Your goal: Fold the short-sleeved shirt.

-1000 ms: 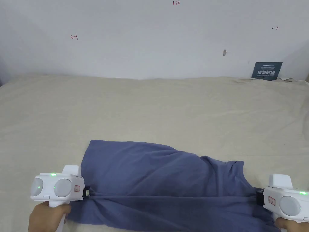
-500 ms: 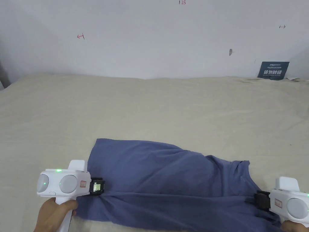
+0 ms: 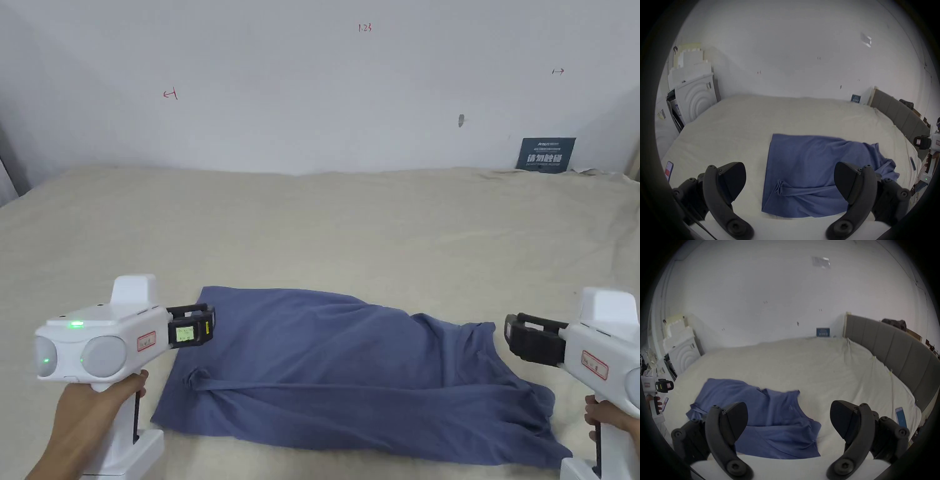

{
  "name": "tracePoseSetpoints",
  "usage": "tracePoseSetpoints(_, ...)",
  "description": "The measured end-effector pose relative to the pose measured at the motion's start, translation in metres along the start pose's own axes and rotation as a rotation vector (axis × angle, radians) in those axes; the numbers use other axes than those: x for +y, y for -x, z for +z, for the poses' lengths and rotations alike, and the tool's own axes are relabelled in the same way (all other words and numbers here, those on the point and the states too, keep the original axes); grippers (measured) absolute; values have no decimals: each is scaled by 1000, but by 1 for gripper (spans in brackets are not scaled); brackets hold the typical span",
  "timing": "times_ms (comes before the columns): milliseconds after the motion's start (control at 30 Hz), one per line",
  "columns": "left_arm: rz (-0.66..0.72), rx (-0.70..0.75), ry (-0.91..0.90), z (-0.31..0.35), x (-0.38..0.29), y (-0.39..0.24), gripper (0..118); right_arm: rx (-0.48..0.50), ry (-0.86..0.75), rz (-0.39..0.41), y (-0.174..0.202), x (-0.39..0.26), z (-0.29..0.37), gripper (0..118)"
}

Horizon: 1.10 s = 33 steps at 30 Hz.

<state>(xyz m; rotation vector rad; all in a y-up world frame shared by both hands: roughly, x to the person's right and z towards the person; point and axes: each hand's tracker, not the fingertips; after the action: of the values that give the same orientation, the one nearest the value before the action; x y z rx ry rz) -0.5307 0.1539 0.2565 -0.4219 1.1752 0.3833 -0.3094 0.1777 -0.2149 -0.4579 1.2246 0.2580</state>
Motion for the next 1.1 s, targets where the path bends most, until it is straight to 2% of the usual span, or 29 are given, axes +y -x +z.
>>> tracePoseSetpoints(67, -10, -8, -36, 18, 1, -3, 112, 9, -63, 29, 6, 4, 19, 105)
tracePoseSetpoints(167, -55, 52, -137, 42, -2, -9, 107, -6, -152, 56, 17, 6, 47, 104)
tracePoseSetpoints(300, -84, 83, -246, 69, -16, -14, 103, -79, -272, 108, 30, -1, 75, 100)
tracePoseSetpoints(333, -88, 103, -272, 74, -20, -16, 100, -102, -295, 121, 32, -5, 78, 93)
tracePoseSetpoints(367, -78, 119, -295, 80, -24, -16, 92, -121, -317, 123, 34, -7, 84, 76)
tracePoseSetpoints(433, -61, 129, -316, 92, -30, -23, 72, -166, -361, 129, 37, -14, 93, 49)
tracePoseSetpoints(467, -57, 134, -327, 95, -34, -22, 57, -186, -371, 125, 36, -19, 93, 37)
tracePoseSetpoints(500, -61, 138, -328, 97, -37, -22, 47, -181, -374, 123, 36, -22, 95, 33)
tracePoseSetpoints(567, -81, 157, -334, 98, -44, -23, 44, -178, -384, 112, 35, -28, 99, 30)
tracePoseSetpoints(667, -73, 156, -348, 102, -55, -23, 18, -211, -423, 105, 36, -38, 103, 3)
tracePoseSetpoints(767, -67, 147, -355, 105, -65, -22, 0, -206, -422, 102, 36, -47, 105, 0)
tracePoseSetpoints(1100, -72, 123, -355, 102, -68, -22, 0, -209, -420, 112, 40, -60, 107, 0)
